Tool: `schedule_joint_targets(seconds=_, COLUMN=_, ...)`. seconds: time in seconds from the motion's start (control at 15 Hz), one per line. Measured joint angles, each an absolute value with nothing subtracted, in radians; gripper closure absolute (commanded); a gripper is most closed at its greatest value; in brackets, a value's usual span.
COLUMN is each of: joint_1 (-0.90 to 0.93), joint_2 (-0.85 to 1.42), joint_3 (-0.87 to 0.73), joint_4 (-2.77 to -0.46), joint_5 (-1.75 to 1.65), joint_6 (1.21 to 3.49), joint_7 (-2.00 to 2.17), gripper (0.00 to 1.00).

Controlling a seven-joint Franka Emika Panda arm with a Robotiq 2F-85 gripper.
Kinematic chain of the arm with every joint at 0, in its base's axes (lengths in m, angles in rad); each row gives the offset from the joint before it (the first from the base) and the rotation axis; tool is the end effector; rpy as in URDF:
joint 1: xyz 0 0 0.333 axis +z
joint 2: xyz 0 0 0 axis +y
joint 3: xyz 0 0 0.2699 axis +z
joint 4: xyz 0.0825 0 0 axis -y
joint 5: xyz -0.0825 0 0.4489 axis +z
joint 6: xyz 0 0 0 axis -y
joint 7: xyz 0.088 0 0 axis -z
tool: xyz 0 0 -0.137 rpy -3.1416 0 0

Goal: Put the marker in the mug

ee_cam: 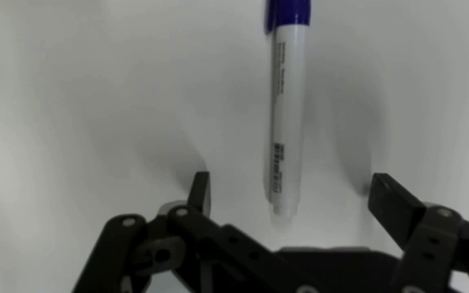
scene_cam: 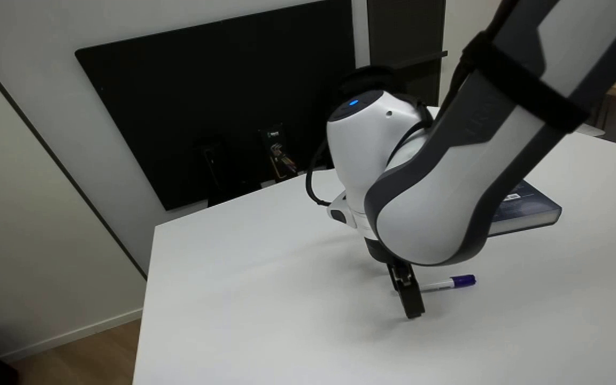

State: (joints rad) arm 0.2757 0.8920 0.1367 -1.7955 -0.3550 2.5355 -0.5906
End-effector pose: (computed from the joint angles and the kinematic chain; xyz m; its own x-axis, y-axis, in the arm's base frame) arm 0.5478 0.2515 -0.0727 0.2946 0.9446 -0.1447 0.9527 -0.3021 -0.0325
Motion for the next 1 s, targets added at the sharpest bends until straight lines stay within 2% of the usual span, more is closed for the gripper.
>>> schedule_joint_targets(seconds=0.67, joint_1=0.293, joint_2=0.895, joint_3=0.135, joint_4=-1.752, joint_5=-0.365, joint_6=2.493, joint_7=-0.543, gripper=0.96)
schedule_joint_targets(seconds=0.73, joint_1=0.289, joint_2=0.894, joint_3=0.134, joint_4=-1.750, joint_5=-0.364, joint_6=2.493, joint_7=-0.541, gripper=1.00)
schedule_joint_targets(seconds=0.87, joint_1=0.278, joint_2=0.894, joint_3=0.135, joint_4=-1.750, joint_5=-0.363, joint_6=2.495, joint_7=-0.536, gripper=0.96)
schedule_joint_targets(seconds=1.0, joint_1=0.262, joint_2=0.894, joint_3=0.135, joint_4=-1.750, joint_5=-0.361, joint_6=2.495, joint_7=-0.532, gripper=0.96)
